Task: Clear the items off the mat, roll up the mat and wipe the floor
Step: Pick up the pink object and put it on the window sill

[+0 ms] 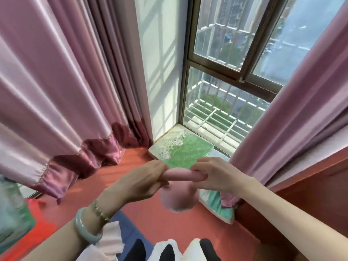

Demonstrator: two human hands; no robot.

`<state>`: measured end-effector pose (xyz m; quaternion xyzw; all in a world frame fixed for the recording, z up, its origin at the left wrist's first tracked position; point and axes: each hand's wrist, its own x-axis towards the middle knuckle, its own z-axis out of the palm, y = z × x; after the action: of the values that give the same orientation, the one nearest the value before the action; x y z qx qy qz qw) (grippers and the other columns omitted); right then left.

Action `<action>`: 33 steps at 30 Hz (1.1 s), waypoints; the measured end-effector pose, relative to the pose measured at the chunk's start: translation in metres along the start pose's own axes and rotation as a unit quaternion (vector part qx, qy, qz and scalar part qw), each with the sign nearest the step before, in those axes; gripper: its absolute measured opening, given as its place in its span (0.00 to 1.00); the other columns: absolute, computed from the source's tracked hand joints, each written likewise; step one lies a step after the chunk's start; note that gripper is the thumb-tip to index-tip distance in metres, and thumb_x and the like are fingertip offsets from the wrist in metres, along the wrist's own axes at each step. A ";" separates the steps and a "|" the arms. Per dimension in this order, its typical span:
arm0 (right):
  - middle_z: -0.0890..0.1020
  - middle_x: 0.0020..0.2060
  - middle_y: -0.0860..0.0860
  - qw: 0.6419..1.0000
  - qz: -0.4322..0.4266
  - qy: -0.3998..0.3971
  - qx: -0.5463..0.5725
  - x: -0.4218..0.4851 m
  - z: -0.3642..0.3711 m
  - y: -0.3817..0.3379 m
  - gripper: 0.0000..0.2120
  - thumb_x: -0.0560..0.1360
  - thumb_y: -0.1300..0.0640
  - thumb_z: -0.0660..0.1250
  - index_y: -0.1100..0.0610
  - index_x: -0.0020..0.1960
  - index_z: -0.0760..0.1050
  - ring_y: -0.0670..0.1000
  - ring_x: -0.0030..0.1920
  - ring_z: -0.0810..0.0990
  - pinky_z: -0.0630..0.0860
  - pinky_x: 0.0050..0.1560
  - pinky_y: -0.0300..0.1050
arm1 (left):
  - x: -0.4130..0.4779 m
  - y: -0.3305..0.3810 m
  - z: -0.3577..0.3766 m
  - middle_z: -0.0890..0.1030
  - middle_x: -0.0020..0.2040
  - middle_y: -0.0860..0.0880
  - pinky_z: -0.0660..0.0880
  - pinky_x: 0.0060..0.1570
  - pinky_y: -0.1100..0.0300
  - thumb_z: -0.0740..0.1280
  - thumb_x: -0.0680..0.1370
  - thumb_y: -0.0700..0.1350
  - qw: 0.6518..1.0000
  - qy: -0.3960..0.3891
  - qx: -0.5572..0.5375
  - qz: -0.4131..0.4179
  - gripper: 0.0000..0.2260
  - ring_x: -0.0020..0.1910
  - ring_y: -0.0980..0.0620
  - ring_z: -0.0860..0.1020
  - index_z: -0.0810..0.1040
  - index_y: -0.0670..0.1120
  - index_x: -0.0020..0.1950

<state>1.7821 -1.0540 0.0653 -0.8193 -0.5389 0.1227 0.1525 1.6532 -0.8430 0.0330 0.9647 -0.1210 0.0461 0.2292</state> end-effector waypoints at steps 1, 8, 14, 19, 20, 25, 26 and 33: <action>0.74 0.34 0.50 1.000 0.007 -0.003 -0.001 0.010 -0.006 0.009 0.11 0.66 0.54 0.71 0.58 0.45 0.79 0.52 0.35 0.73 0.70 0.37 0.47 | 0.014 -0.010 -0.003 0.75 0.43 0.48 0.64 0.44 0.67 0.60 0.75 0.51 1.000 -0.006 0.001 0.004 0.11 0.43 0.54 0.70 0.72 0.45 0.50; 0.78 0.35 0.51 1.000 0.026 -0.007 0.012 0.085 -0.027 0.084 0.13 0.64 0.52 0.66 0.58 0.44 0.79 0.54 0.37 0.76 0.73 0.38 0.49 | 0.108 -0.077 -0.012 0.76 0.44 0.48 0.68 0.46 0.62 0.60 0.75 0.50 0.999 -0.022 0.024 0.022 0.11 0.44 0.52 0.72 0.74 0.44 0.51; 0.77 0.31 0.51 1.000 -0.001 -0.001 0.028 0.153 -0.036 0.156 0.13 0.62 0.51 0.63 0.58 0.39 0.79 0.53 0.32 0.74 0.72 0.31 0.50 | 0.187 -0.131 -0.014 0.75 0.41 0.49 0.63 0.45 0.67 0.64 0.73 0.44 0.999 -0.026 0.020 0.026 0.07 0.41 0.55 0.69 0.74 0.44 0.49; 0.76 0.29 0.49 0.999 -0.004 0.023 0.038 0.206 -0.049 0.205 0.17 0.58 0.46 0.59 0.56 0.36 0.78 0.52 0.28 0.72 0.71 0.26 0.46 | 0.247 -0.177 -0.020 0.75 0.40 0.48 0.61 0.45 0.69 0.69 0.70 0.38 0.999 -0.033 0.006 0.016 0.08 0.41 0.55 0.68 0.75 0.42 0.48; 0.76 0.29 0.49 0.999 -0.001 0.025 0.041 0.216 -0.053 0.212 0.17 0.58 0.45 0.59 0.56 0.36 0.78 0.52 0.28 0.71 0.72 0.26 0.46 | 0.257 -0.186 -0.022 0.75 0.41 0.47 0.62 0.45 0.69 0.66 0.71 0.39 0.999 -0.033 0.000 0.018 0.07 0.41 0.55 0.69 0.75 0.42 0.48; 0.77 0.29 0.51 0.999 0.002 0.028 0.045 0.268 -0.066 0.244 0.18 0.58 0.46 0.60 0.59 0.37 0.78 0.54 0.29 0.73 0.70 0.27 0.45 | 0.307 -0.238 -0.036 0.76 0.43 0.48 0.67 0.46 0.65 0.55 0.70 0.49 0.997 -0.062 -0.046 0.018 0.15 0.44 0.53 0.72 0.75 0.42 0.50; 0.77 0.29 0.50 0.998 0.008 0.032 0.044 0.278 -0.067 0.249 0.18 0.58 0.46 0.61 0.58 0.37 0.78 0.53 0.29 0.74 0.70 0.27 0.44 | 0.316 -0.250 -0.038 0.76 0.43 0.49 0.67 0.47 0.66 0.55 0.70 0.50 0.996 -0.066 -0.051 0.012 0.17 0.45 0.53 0.72 0.75 0.43 0.50; 0.78 0.31 0.49 0.991 0.125 0.042 0.026 0.359 -0.050 0.271 0.14 0.59 0.47 0.68 0.56 0.38 0.78 0.52 0.32 0.74 0.68 0.28 0.45 | 0.379 -0.357 -0.050 0.77 0.42 0.46 0.61 0.46 0.72 0.68 0.71 0.42 0.985 -0.125 -0.060 0.102 0.10 0.42 0.56 0.69 0.76 0.40 0.51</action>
<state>2.1694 -0.8305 -0.0054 -0.8805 -0.4217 0.1206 0.1799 2.1086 -0.5919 -0.0219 0.9301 -0.2488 -0.0591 0.2638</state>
